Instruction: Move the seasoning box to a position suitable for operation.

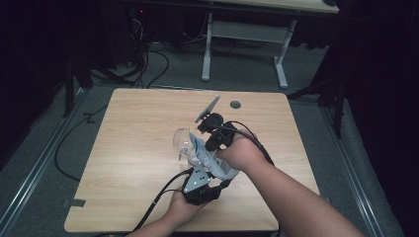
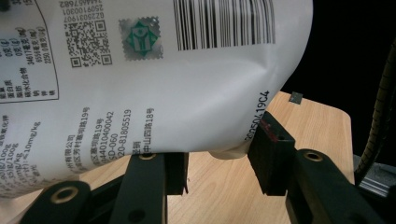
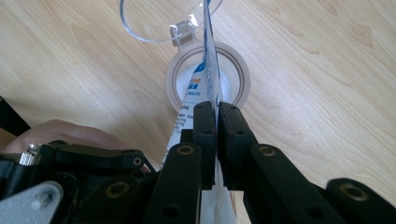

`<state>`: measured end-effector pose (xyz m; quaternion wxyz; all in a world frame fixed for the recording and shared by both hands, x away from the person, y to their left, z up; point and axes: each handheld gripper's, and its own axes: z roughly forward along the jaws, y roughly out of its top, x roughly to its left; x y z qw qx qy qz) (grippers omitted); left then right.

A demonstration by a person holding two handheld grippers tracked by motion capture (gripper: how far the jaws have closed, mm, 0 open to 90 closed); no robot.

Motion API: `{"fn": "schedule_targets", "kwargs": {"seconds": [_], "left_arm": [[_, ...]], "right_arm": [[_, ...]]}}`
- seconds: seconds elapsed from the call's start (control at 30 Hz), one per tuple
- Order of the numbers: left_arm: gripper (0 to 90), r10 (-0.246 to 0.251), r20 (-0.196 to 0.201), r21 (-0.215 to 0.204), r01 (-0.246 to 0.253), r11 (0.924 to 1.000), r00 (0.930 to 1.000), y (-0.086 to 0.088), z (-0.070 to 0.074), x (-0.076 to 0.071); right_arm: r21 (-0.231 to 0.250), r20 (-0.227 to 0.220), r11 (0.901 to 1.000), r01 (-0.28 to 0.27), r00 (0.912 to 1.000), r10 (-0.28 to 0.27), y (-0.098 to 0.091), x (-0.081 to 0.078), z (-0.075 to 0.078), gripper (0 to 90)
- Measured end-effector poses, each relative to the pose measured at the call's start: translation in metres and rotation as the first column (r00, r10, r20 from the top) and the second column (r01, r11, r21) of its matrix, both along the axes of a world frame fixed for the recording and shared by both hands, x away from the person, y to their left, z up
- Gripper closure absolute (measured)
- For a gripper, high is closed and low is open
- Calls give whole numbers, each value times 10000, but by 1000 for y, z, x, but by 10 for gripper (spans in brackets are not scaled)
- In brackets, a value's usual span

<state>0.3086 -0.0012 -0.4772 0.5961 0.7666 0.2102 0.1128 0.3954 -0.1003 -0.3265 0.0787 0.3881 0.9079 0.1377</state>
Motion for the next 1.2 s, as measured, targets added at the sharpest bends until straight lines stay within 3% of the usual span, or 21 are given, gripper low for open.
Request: {"fn": "schedule_targets", "kwargs": {"seconds": [0.43, 1.2], "left_arm": [[588, 13, 8, -31, -13, 10000, 10000, -2, 1, 0], [594, 0, 75, -46, 1, 10000, 10000, -1, 1, -1]], "right_arm": [[-342, 165, 9994, -75, 9998, 80, 5, 1, -1, 900], [-265, 173, 9996, -36, 9998, 41, 4, 0, 0, 900]]}}
